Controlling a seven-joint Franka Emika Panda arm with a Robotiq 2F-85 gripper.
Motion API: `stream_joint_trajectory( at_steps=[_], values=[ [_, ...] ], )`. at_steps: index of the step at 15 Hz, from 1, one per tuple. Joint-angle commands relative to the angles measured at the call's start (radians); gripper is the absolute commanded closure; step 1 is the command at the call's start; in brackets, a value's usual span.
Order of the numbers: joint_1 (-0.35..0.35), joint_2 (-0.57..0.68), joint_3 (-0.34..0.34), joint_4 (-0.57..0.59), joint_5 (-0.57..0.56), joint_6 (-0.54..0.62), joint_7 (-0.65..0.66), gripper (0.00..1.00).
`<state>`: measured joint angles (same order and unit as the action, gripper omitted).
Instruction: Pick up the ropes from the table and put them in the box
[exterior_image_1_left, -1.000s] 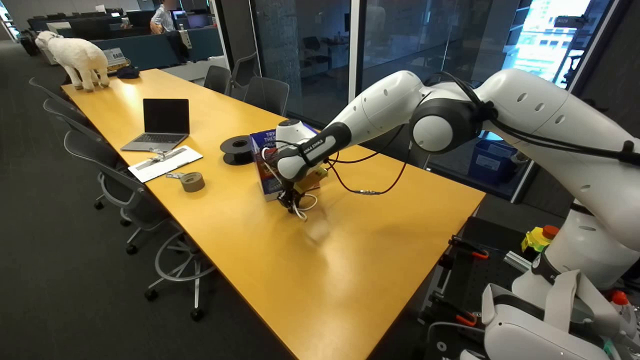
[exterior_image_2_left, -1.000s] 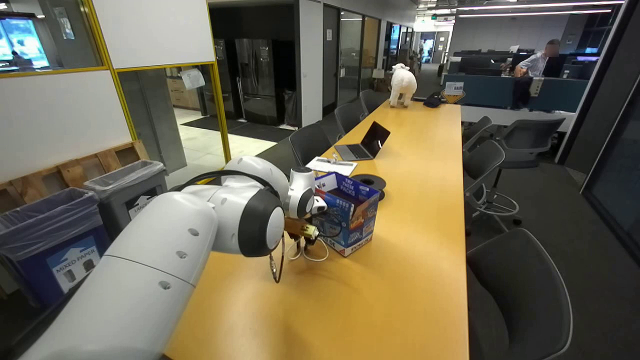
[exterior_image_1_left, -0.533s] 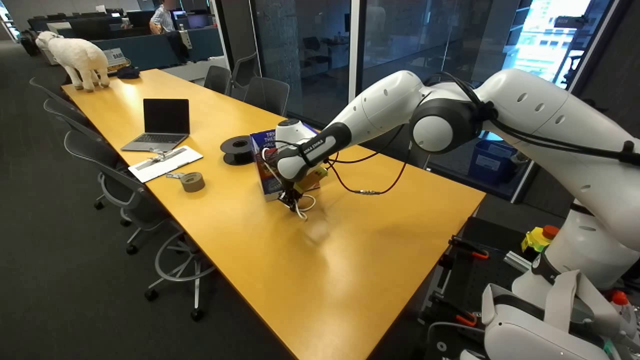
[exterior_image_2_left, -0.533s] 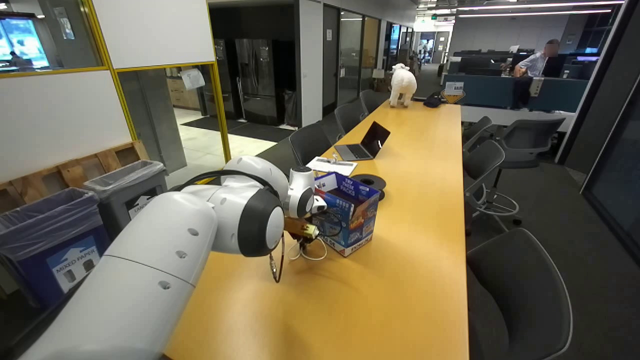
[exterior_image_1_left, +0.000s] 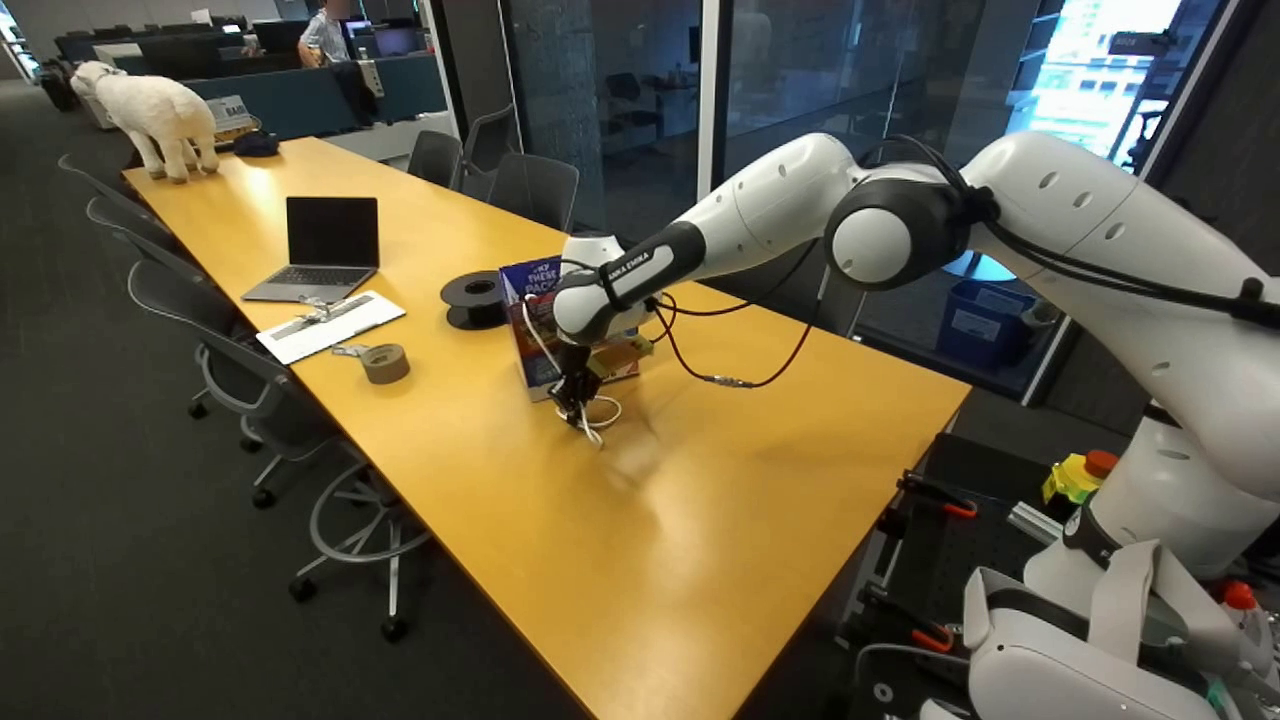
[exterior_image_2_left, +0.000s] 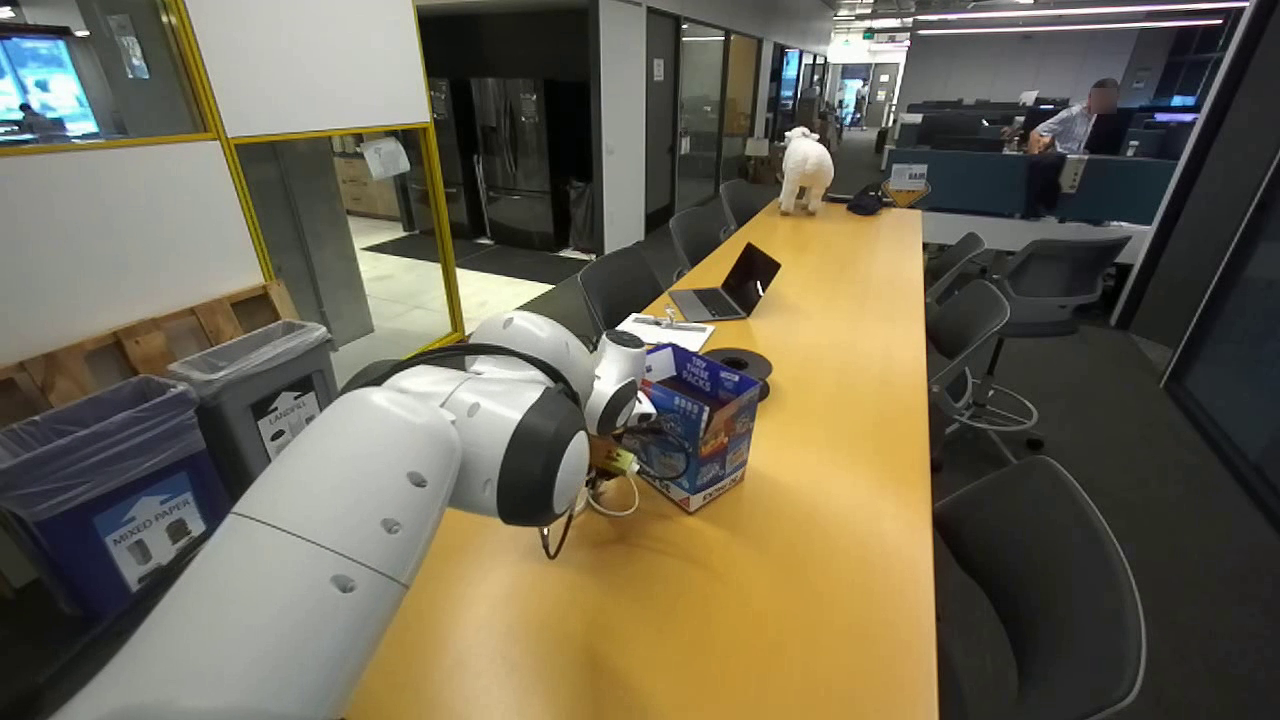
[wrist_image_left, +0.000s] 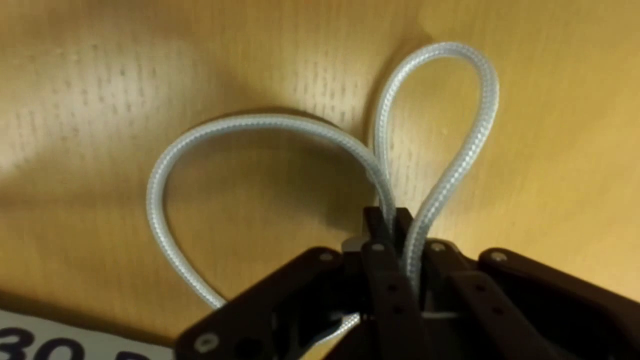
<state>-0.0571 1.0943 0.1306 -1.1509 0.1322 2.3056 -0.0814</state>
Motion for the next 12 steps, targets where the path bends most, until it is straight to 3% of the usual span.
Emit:
stream_joint_trajectory(
  at_steps=[1, 6, 12],
  values=[
    [-0.103, -0.082, 0.098, -0.041, 0.108, -0.029, -0.125, 0.89],
    [-0.157, -0.206, 0.109, -0.041, 0.189, -0.039, -0.139, 0.9],
    [-0.128, -0.33, 0.041, 0.045, 0.181, -0.025, -0.033, 0.9]
  ],
)
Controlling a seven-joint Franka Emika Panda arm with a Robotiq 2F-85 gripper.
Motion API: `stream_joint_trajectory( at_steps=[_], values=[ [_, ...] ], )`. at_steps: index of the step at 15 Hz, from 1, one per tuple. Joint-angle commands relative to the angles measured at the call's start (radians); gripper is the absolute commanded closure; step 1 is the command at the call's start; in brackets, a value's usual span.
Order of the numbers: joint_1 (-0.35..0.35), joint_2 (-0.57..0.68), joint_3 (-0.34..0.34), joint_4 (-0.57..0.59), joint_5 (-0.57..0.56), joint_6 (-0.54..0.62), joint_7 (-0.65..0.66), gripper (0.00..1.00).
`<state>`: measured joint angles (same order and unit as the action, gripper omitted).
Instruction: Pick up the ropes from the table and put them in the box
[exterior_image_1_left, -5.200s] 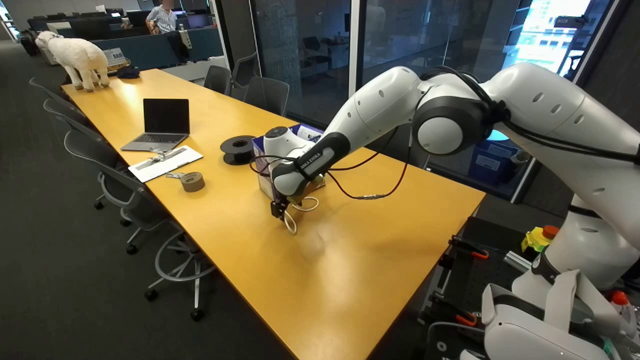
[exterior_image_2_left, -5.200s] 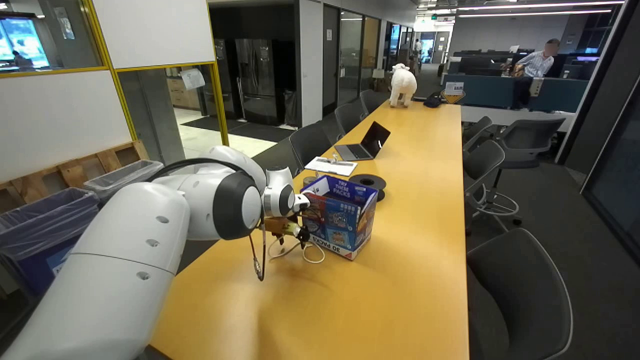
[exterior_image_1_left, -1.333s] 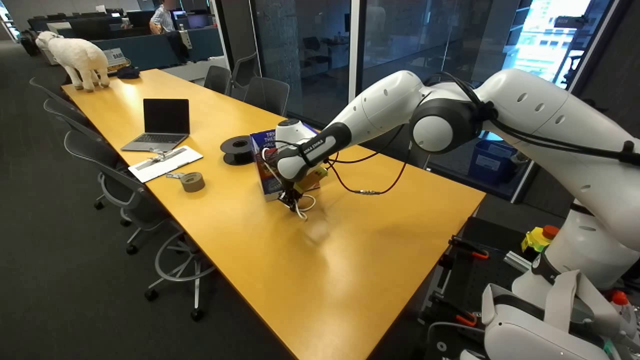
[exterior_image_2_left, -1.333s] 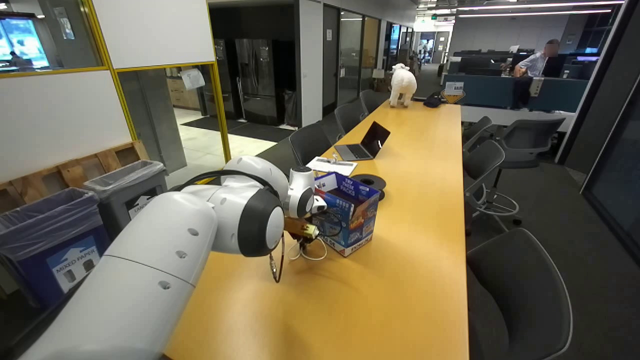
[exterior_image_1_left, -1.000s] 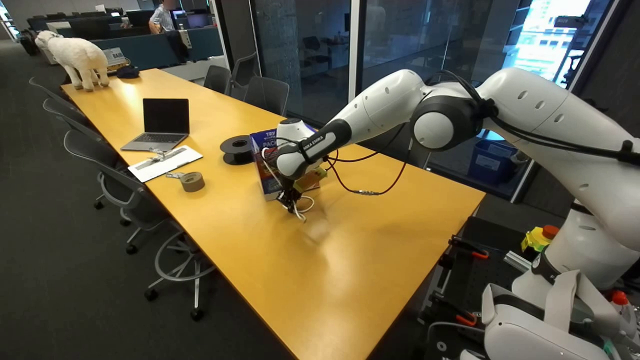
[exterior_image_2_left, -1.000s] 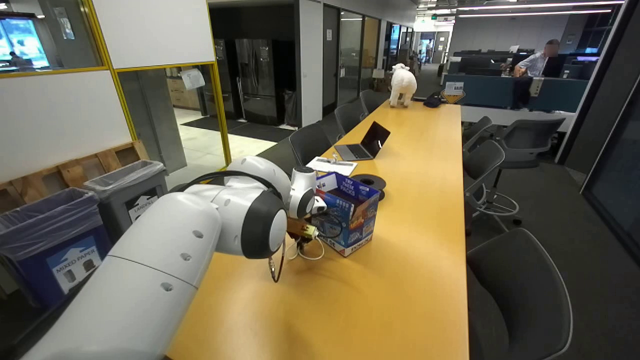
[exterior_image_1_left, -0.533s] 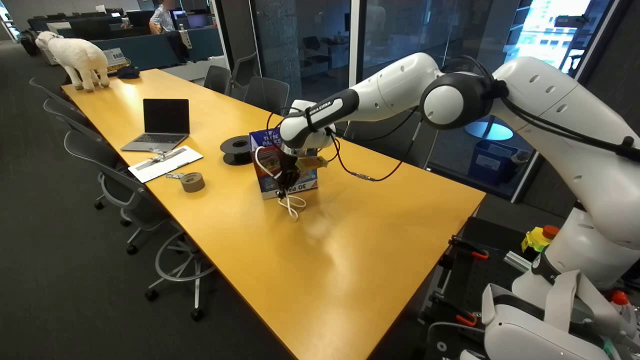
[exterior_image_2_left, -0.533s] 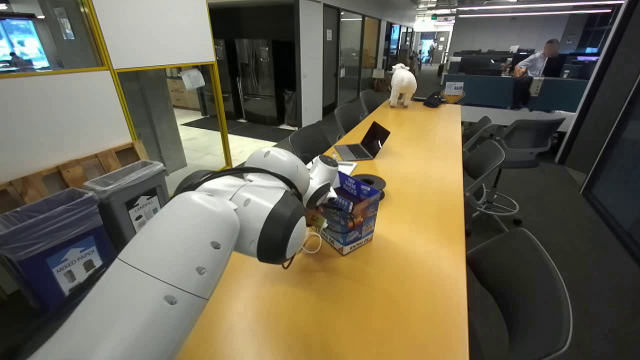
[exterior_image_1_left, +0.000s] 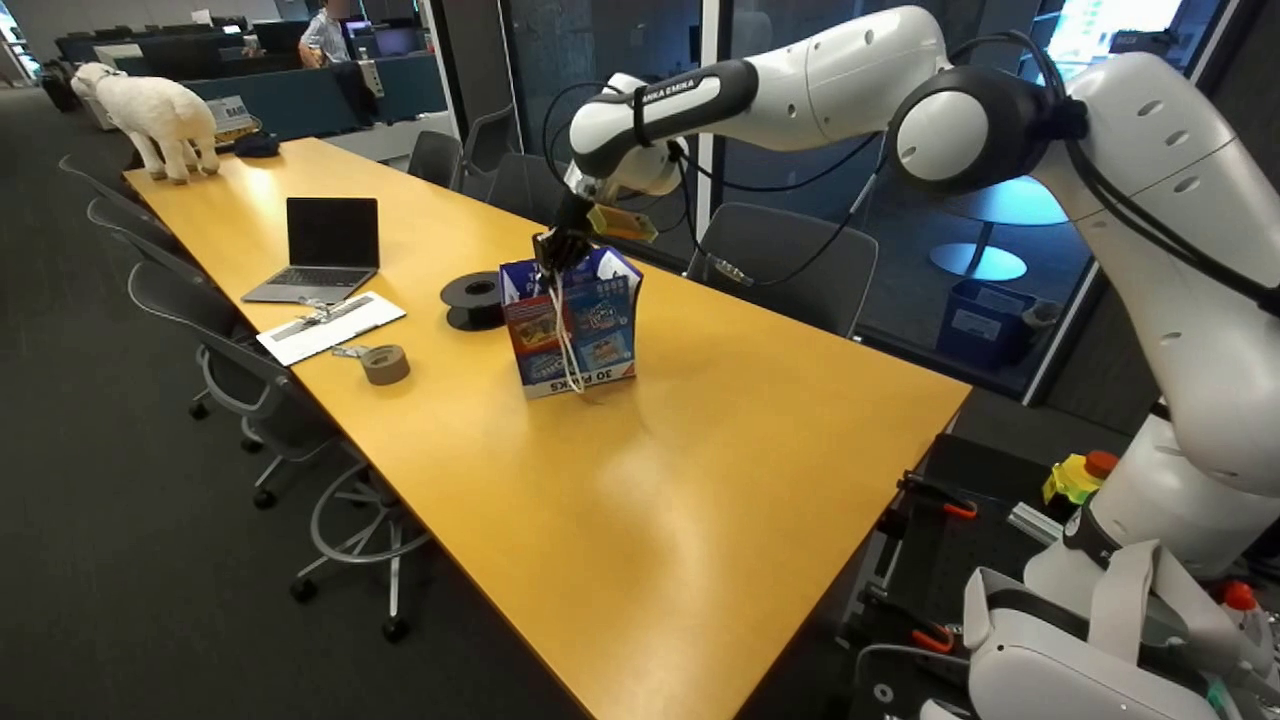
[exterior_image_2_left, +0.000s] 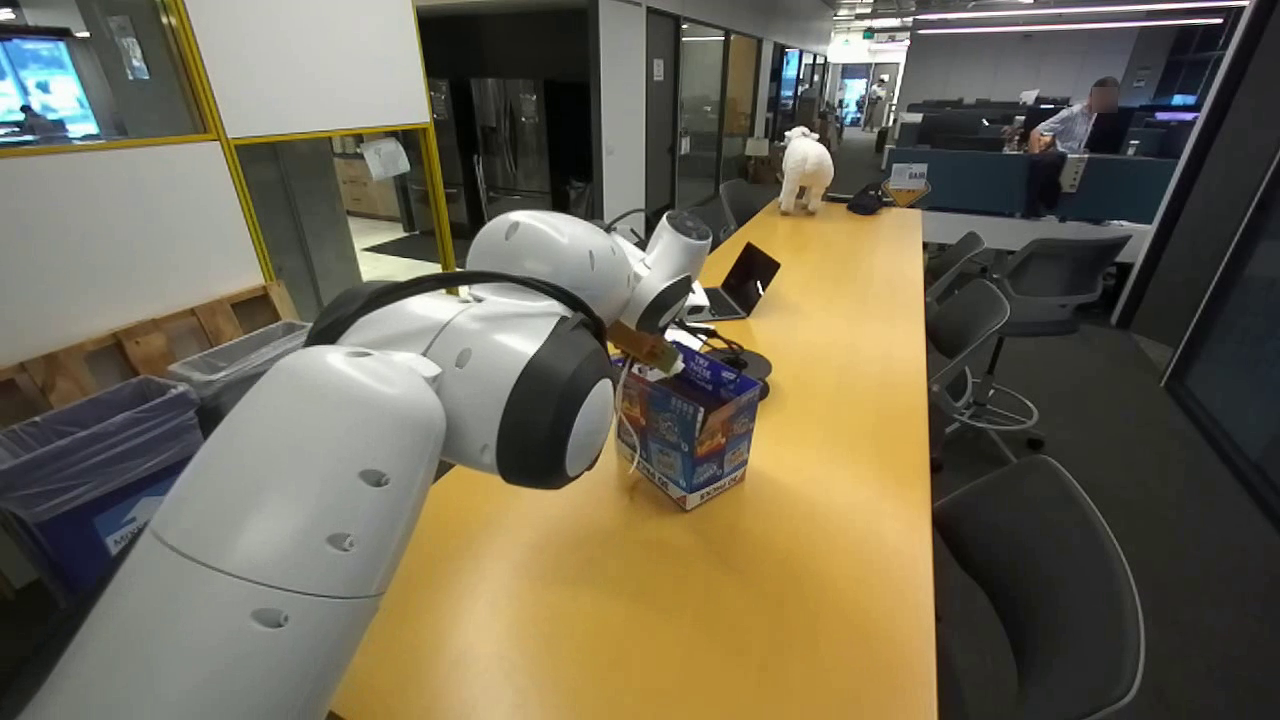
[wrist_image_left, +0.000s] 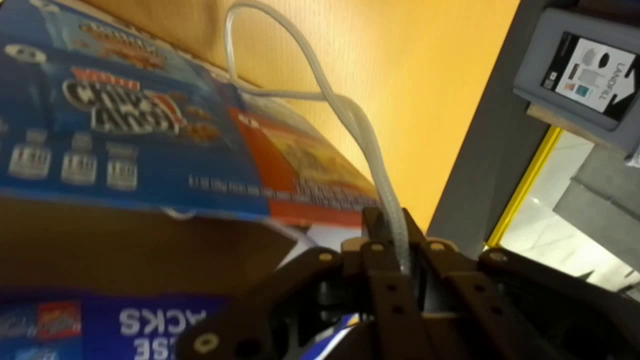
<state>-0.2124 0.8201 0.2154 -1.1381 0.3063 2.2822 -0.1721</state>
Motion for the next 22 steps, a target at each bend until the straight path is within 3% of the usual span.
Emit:
stream_joint_trajectory(
  at_steps=[1, 6, 10, 15, 22],
  values=[
    [0.035, -0.068, -0.058, 0.056, 0.001, -0.004, 0.079, 0.9],
    [0.089, -0.091, -0.151, 0.188, -0.087, 0.025, 0.225, 0.9],
    [0.13, -0.056, -0.231, 0.331, -0.195, 0.012, 0.341, 0.9],
    [0.152, 0.001, -0.328, 0.427, -0.292, 0.032, 0.497, 0.9],
    [0.15, 0.105, -0.367, 0.481, -0.323, -0.035, 0.561, 0.9]
  ],
)
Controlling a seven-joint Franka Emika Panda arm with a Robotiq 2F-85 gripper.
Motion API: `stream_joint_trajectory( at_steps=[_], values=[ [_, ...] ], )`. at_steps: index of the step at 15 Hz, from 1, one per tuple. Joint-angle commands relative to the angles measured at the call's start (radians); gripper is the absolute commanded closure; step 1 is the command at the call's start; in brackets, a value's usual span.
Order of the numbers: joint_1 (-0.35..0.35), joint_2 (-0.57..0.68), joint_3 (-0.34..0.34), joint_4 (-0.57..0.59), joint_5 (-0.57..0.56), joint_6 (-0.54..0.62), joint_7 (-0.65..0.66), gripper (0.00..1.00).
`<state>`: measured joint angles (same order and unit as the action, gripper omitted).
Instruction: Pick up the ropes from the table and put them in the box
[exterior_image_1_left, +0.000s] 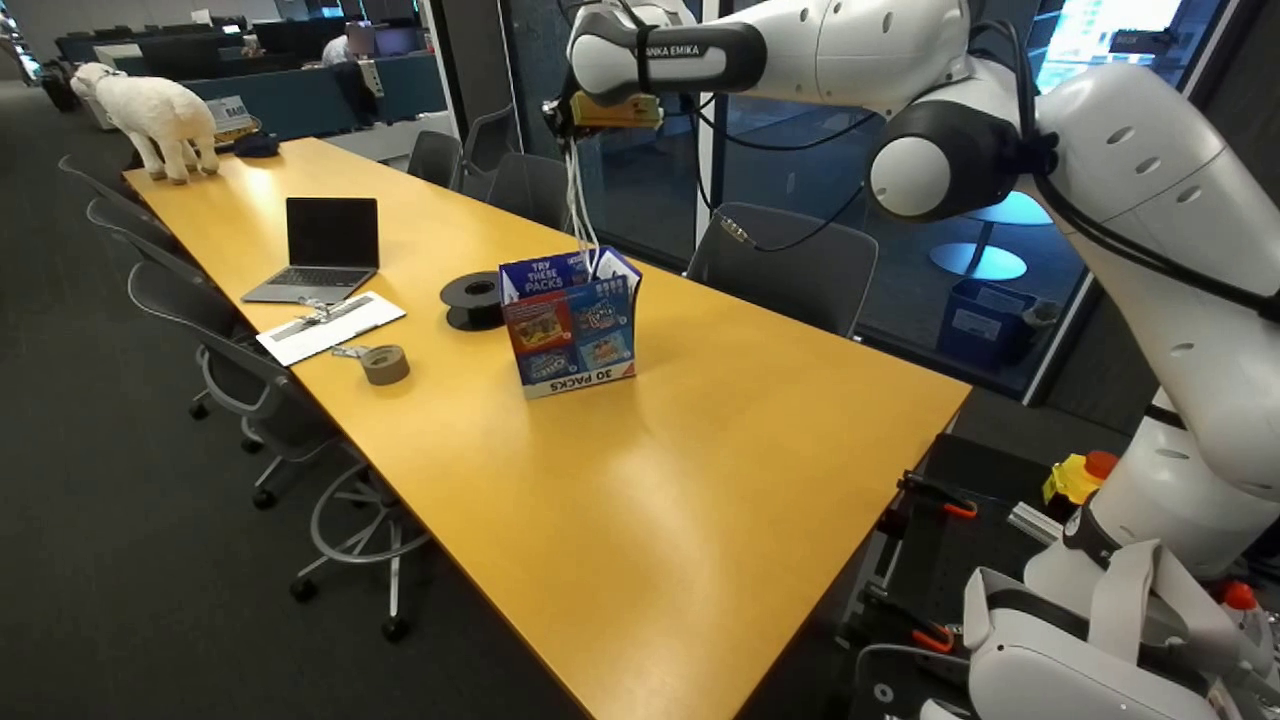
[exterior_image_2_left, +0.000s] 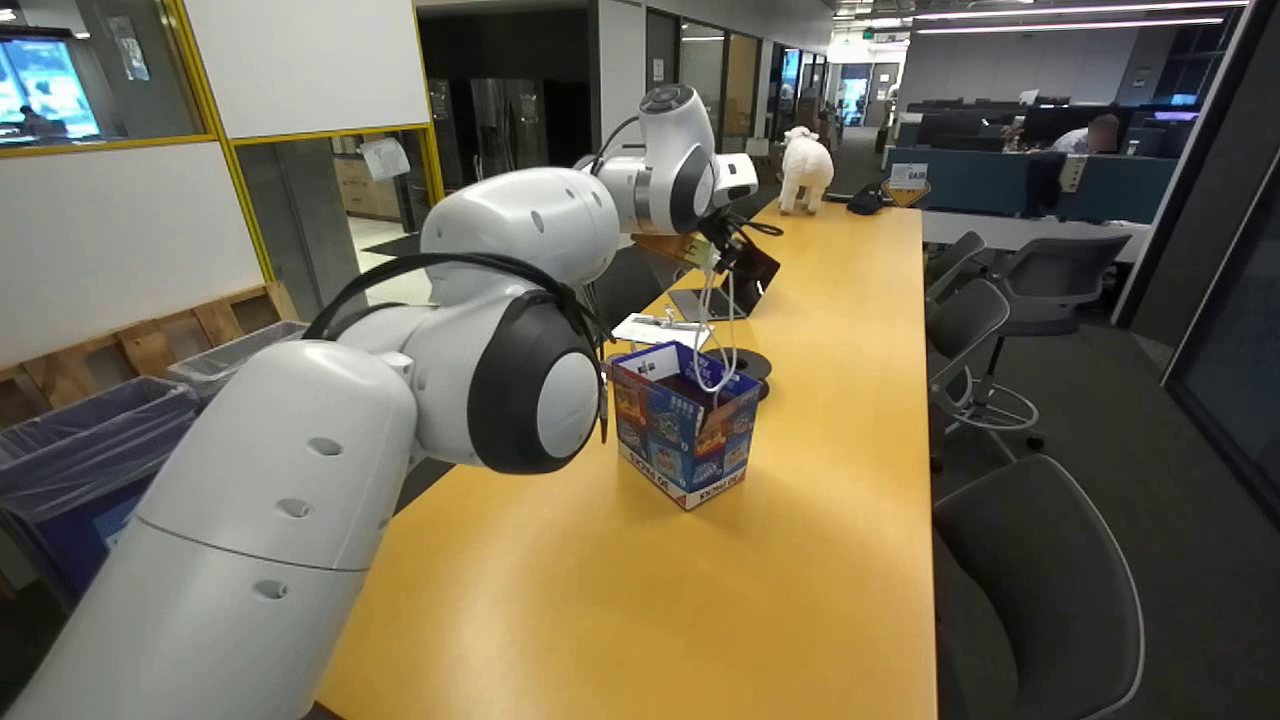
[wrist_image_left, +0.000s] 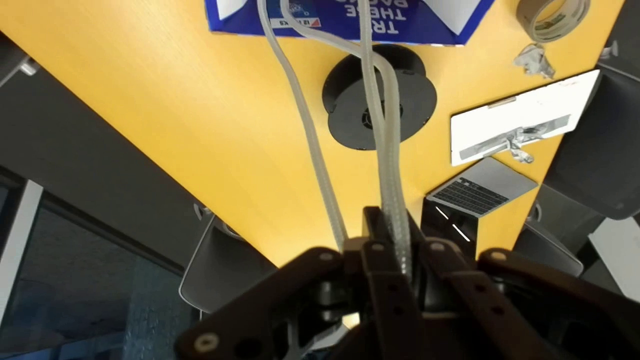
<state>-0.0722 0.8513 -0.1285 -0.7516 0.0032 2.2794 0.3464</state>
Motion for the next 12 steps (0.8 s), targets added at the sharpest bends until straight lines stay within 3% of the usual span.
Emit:
stream_joint_trajectory(
  at_steps=[1, 7, 8, 10, 12],
  values=[
    [0.007, 0.089, -0.021, 0.101, -0.014, -0.047, 0.04, 0.9],
    [0.003, 0.144, -0.003, 0.116, -0.001, -0.174, 0.028, 0.89],
    [0.002, 0.146, -0.004, 0.119, 0.0, -0.197, 0.028, 0.64],
    [0.003, 0.148, -0.003, 0.119, 0.0, -0.237, 0.026, 0.6],
    [0.005, 0.143, -0.003, 0.113, -0.003, -0.29, 0.021, 0.44]
  ],
)
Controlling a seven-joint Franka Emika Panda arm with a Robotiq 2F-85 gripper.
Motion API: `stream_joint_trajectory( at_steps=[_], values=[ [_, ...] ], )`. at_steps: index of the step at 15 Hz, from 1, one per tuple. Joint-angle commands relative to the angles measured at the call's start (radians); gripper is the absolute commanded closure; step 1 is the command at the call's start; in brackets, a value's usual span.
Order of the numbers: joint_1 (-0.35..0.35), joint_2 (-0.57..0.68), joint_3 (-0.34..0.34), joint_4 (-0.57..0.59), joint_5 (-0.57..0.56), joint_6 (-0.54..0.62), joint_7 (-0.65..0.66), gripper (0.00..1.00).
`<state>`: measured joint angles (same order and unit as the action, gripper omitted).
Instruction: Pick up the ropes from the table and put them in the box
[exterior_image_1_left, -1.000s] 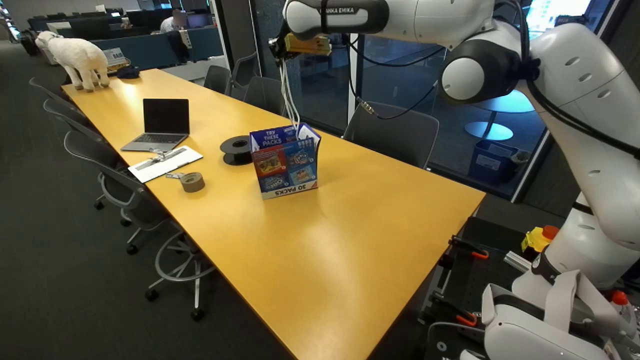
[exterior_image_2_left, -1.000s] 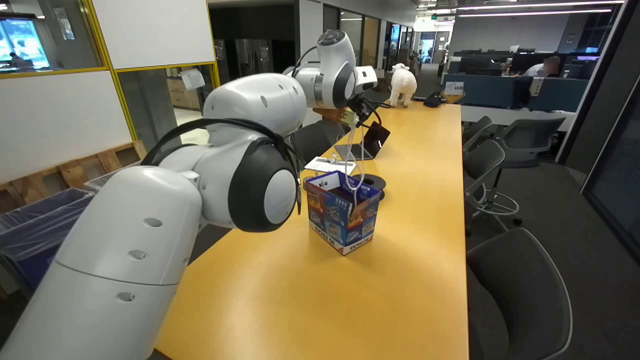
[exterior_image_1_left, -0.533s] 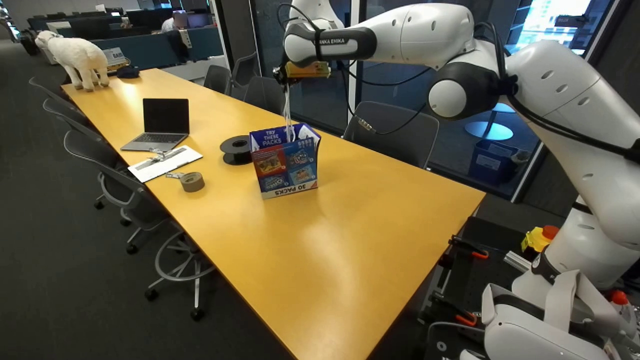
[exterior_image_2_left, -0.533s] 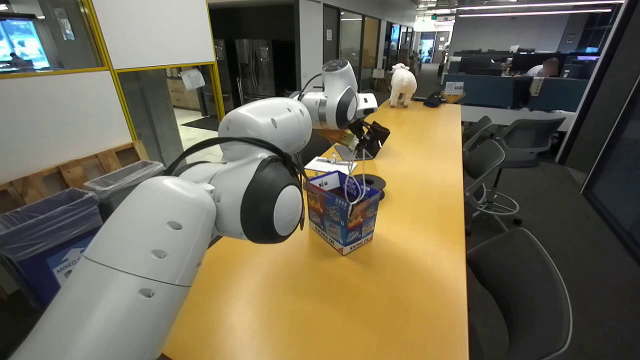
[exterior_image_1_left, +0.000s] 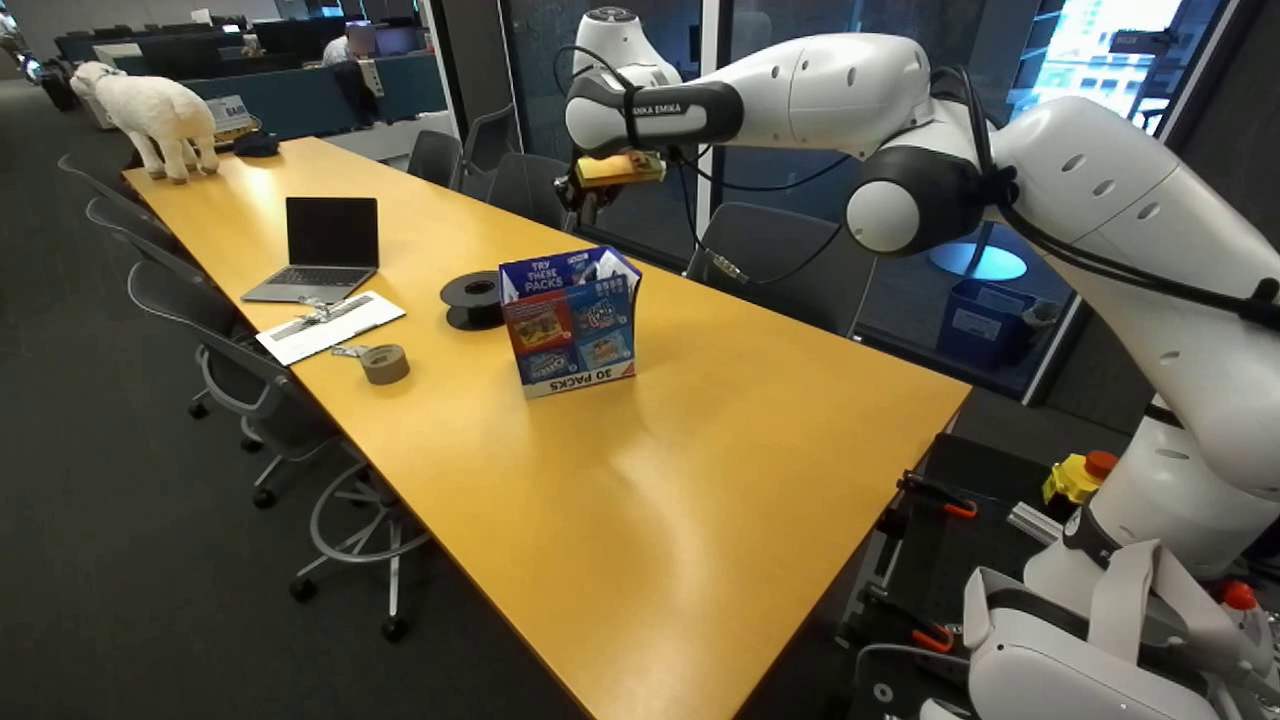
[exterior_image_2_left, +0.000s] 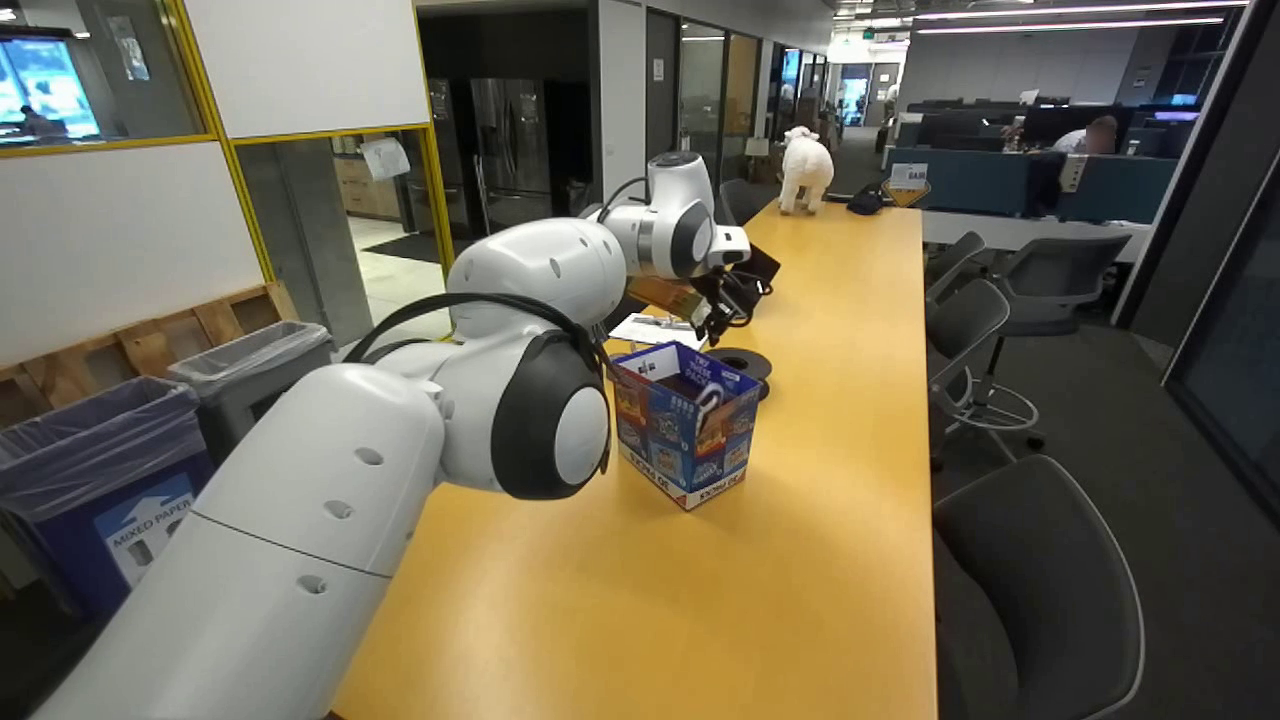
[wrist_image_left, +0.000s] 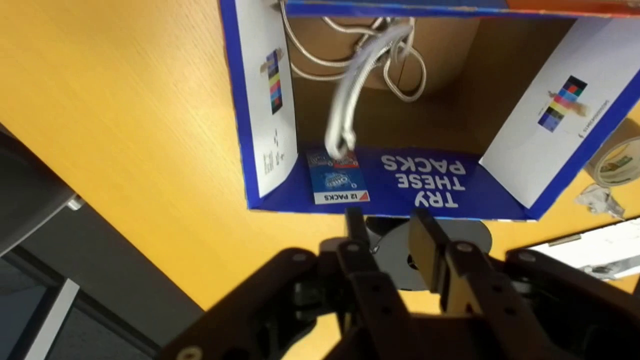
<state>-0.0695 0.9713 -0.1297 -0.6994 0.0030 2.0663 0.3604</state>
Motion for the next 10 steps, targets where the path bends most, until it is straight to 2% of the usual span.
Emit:
stream_joint_trajectory(
  at_steps=[1, 6, 10],
  values=[
    [0.002, 0.019, 0.0, 0.058, -0.002, -0.098, 0.003, 0.38],
    [-0.004, -0.053, 0.013, -0.019, -0.003, -0.266, -0.098, 0.01],
    [-0.006, -0.17, -0.007, -0.16, -0.016, -0.338, -0.153, 0.0]
  ],
)
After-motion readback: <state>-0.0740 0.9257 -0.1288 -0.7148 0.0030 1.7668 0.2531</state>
